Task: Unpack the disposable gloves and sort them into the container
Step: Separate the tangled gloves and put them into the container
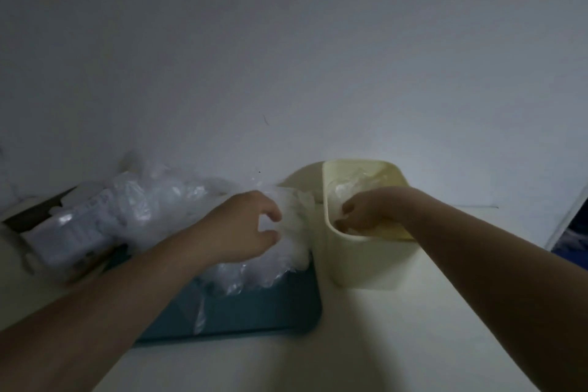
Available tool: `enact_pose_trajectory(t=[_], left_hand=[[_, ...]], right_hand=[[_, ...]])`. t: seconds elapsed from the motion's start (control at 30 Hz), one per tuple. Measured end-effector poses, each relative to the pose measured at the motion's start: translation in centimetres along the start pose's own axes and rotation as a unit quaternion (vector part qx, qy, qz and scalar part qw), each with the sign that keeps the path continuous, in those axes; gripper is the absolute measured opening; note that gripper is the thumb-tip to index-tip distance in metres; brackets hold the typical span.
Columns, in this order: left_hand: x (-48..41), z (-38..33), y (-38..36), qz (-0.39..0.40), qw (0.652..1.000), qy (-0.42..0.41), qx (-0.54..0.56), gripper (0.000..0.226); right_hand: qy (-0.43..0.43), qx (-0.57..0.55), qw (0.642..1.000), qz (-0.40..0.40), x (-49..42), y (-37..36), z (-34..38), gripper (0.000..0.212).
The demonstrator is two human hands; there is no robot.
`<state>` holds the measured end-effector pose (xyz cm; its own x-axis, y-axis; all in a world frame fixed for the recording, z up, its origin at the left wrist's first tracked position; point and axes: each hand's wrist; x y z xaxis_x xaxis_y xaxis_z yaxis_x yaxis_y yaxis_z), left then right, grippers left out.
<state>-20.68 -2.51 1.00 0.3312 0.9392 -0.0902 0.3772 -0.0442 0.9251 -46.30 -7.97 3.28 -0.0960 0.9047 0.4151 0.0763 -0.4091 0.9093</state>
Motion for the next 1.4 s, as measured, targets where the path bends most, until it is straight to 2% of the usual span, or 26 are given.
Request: enact_pose_trajectory(t=[0.1,0.13,0.2,0.3,0.37,0.43,0.5,0.57,0.63,0.73,0.83,0.9,1.0,1.03,1.13,1.2,1.27,1.33,1.4], left_hand=[[0.7,1.8,-2.0,0.047,0.997,0.02,-0.066,0.052],[0.8,2.3,-2.6,0.053,0.996,0.018,-0.07,0.052],[0.6,2.9,-3.5,0.054,0.996,0.015,-0.064,0.039],[0.9,2.8,-3.3,-0.018,0.999,-0.014,-0.024,0.031],[1.7,2.9,-2.4,-0.092,0.996,-0.013,-0.012,0.029],[3.0,4.0,-1.3,-0.146,0.989,0.006,-0.002,0.018],[4.7,5.8,-0.1,-0.166,0.985,0.036,-0.035,0.007],[7.0,8.3,0.5,-0.138,0.985,0.079,-0.064,0.021],[9.1,10.7,0.1,-0.094,0.985,0.121,-0.077,0.035],[10.8,12.5,-1.8,-0.046,0.991,0.122,0.001,0.031],[10.8,13.7,-2.9,-0.078,0.986,0.132,0.066,0.021],[10.5,14.2,-3.0,-0.084,0.979,0.15,0.107,0.015],[10.5,14.5,-2.0,-0.14,0.965,0.165,0.15,0.025],[10.5,14.2,-1.3,-0.176,0.956,0.165,0.167,0.026],[10.2,12.7,0.8,-0.264,0.936,0.131,0.192,0.022],[9.9,11.4,1.7,-0.273,0.942,0.084,0.177,0.018],[9.4,10.2,2.1,-0.262,0.955,0.041,0.129,0.027],[8.5,9.1,2.1,-0.255,0.963,0.039,0.077,0.035],[7.5,8.3,2.1,-0.263,0.961,0.051,0.068,0.033]], right_hand=[[0.024,-0.016,0.996,-0.085,1.4,1.2,0.1,0.059],[0.032,-0.017,0.992,-0.124,1.8,1.7,0.4,0.054],[0.047,-0.056,0.975,-0.21,2.7,2.3,1.3,0.043],[0.112,-0.115,0.929,-0.334,4.8,2.2,4.2,0.03],[0.2,-0.17,0.887,-0.381,6.8,1.4,7.5,0.031],[0.264,-0.22,0.869,-0.356,7.6,-0.1,11.0,0.033],[0.265,-0.23,0.887,-0.3,6.5,-2.1,13.5,0.035],[0.254,-0.232,0.902,-0.261,4.5,-4.2,15.4,0.03],[0.251,-0.273,0.898,-0.234,3.0,-5.9,16.7,0.025],[0.245,-0.349,0.884,-0.193,1.5,-7.6,17.6,0.03],[0.212,-0.352,0.892,-0.188,-0.2,-8.4,18.1,0.04],[0.187,-0.346,0.895,-0.211,-0.5,-8.4,18.0,0.041],[0.191,-0.404,0.847,-0.287,-0.2,-8.2,17.9,0.022],[0.199,-0.437,0.826,-0.294,0.1,-7.9,17.9,0.028],[0.214,-0.582,0.755,-0.213,1.3,-6.2,17.8,0.049],[0.239,-0.627,0.725,-0.154,2.1,-4.6,17.7,0.062],[0.273,-0.648,0.698,-0.136,2.9,-3.6,17.7,0.071],[0.298,-0.644,0.687,-0.159,3.1,-3.1,17.5,0.076],[0.304,-0.596,0.72,-0.183,3.0,-2.8,17.4,0.095]])
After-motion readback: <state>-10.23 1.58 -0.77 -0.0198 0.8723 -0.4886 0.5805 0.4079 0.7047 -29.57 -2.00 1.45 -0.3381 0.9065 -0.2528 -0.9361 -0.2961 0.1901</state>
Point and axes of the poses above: each hand's wrist, its own x-axis away from the middle knuckle, its own y-axis out of the back of the hand, z = x × y, and after that the axes turned 1 degree about -x, right-handed
